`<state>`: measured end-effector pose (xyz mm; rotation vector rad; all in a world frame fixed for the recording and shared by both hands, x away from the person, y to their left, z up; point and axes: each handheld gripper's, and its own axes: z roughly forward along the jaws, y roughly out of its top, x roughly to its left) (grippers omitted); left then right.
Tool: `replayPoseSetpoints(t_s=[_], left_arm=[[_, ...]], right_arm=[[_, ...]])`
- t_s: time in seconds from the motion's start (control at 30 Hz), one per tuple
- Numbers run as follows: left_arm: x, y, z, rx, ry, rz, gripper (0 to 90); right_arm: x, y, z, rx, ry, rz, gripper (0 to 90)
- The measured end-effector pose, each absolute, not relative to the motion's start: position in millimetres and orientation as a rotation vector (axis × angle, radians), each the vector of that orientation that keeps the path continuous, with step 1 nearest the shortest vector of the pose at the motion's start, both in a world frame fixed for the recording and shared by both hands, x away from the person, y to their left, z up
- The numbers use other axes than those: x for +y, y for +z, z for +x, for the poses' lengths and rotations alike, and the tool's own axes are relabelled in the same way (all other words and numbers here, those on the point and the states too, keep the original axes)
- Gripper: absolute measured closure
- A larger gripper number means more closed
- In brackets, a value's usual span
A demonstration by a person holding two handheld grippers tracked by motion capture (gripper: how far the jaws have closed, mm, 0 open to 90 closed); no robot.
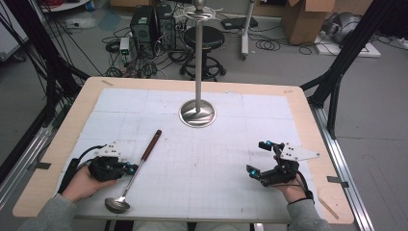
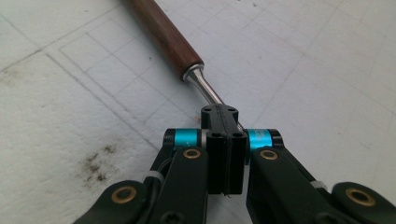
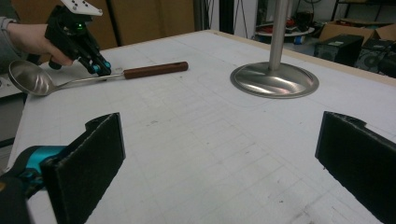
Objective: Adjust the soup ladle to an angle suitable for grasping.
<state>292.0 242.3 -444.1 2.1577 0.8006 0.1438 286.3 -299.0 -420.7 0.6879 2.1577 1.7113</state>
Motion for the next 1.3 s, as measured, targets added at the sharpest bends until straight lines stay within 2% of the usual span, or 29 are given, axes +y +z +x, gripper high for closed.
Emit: replayPoseSetpoints(t_s=[1.0, 1.3], left_arm=[[208, -437, 293, 0.75, 0.168, 2.26, 89.7], [182, -434, 289, 0.656, 0.179, 2.326, 89.7]], right_arm=[[-299, -421, 286, 2.159, 1.714, 0.698, 0.4], [-300, -420, 286, 2.157, 1.714, 0.69, 0.4]])
